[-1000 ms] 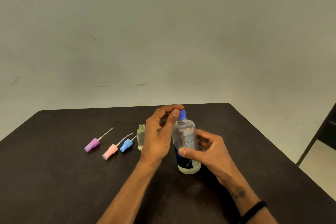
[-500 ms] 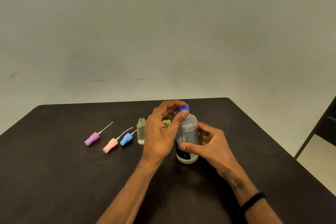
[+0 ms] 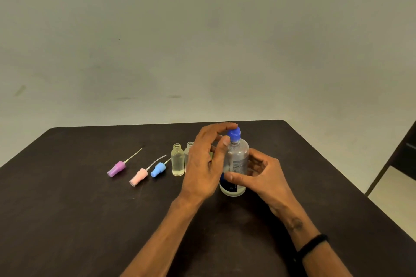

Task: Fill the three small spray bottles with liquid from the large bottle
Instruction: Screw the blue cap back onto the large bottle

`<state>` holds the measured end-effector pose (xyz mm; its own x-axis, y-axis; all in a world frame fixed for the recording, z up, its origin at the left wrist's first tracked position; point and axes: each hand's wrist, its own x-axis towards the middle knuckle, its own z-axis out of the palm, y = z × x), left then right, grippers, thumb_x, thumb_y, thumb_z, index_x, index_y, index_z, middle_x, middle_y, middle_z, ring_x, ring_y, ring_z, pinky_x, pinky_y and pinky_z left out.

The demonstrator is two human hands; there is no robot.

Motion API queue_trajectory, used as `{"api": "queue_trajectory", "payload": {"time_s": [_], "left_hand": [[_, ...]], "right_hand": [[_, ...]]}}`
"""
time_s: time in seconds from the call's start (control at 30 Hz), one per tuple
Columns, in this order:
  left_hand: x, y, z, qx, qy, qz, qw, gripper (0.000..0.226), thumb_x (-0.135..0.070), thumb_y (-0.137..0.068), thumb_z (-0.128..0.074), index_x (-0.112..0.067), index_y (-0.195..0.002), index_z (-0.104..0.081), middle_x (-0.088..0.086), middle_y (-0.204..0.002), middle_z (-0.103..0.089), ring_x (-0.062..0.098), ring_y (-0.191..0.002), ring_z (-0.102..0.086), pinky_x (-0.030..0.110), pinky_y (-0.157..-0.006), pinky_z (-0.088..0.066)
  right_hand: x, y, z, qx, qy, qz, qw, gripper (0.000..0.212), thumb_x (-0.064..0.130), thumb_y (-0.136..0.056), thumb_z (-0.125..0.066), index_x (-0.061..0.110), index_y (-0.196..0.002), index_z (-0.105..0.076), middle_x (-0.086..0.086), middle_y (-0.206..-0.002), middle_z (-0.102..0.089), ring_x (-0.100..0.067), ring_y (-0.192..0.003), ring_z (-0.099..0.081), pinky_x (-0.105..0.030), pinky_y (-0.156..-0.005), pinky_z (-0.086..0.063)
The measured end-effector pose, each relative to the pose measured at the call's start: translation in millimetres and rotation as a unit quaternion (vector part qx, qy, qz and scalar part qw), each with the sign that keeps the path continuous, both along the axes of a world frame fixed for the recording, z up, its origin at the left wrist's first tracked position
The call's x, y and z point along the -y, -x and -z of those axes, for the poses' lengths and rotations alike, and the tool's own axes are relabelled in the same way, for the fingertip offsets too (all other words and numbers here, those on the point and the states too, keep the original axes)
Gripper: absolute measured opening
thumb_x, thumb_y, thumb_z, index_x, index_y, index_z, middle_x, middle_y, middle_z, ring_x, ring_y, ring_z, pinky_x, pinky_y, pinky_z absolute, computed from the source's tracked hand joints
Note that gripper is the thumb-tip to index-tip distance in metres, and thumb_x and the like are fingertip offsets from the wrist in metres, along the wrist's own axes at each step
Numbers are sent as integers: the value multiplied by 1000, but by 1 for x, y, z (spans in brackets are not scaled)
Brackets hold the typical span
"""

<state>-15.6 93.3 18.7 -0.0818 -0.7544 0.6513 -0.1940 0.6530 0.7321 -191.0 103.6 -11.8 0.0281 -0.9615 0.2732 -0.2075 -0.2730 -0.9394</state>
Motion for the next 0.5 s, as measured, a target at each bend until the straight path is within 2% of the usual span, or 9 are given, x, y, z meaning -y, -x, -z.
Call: {"api": "queue_trajectory", "payload": {"time_s": [0.1, 0.2, 0.27, 0.4, 0.5], "left_hand": [[0, 0, 1, -5, 15, -8, 1000, 36, -27, -112, -49, -36, -146, -55, -16, -139, -56, 7, -127, -59, 18, -97, -52], [-3, 1, -2, -33, 15, -40, 999, 43, -45, -106, -50, -43, -149, -49, -12, -136, -57, 8, -121, -60, 13, -92, -51], [-4, 1, -2, -72, 10, -71, 995, 46, -51, -102, -51, -40, -146, -52, -11, -126, -64, 10, -115, -64, 12, -86, -52], [-5, 2, 5, -98, -14, -103, 990, 41, -58, -99, -57, -35, -133, -62, -12, -96, -74, 14, -97, -71, 15, -76, -55], [-6, 2, 8, -101, -10, -107, 989, 29, -50, -101, -60, -26, -112, -73, -9, -76, -72, 15, -74, -72, 28, -64, -56]], "right_hand": [[3, 0, 2, 13, 8, 11, 1000, 69, 19, -67, -100, 26, -129, -72, 7, -122, -79, -13, -116, -74, -39, -106, -56], [4, 0, 0, 18, 19, 24, 999, 65, 18, -66, -100, 32, -123, -73, 13, -117, -80, -8, -112, -75, -27, -98, -58], [5, 2, 0, 20, 23, 38, 999, 64, 19, -65, -100, 36, -121, -72, 17, -115, -79, -4, -111, -74, -21, -94, -58], [10, 4, 5, 46, 23, 77, 996, 76, 24, -62, -102, 28, -131, -70, 13, -120, -79, -4, -114, -74, -24, -98, -58], [11, 6, 6, 62, 29, 108, 992, 70, 21, -62, -102, 34, -124, -70, 17, -114, -79, 1, -109, -74, -18, -90, -59]]}}
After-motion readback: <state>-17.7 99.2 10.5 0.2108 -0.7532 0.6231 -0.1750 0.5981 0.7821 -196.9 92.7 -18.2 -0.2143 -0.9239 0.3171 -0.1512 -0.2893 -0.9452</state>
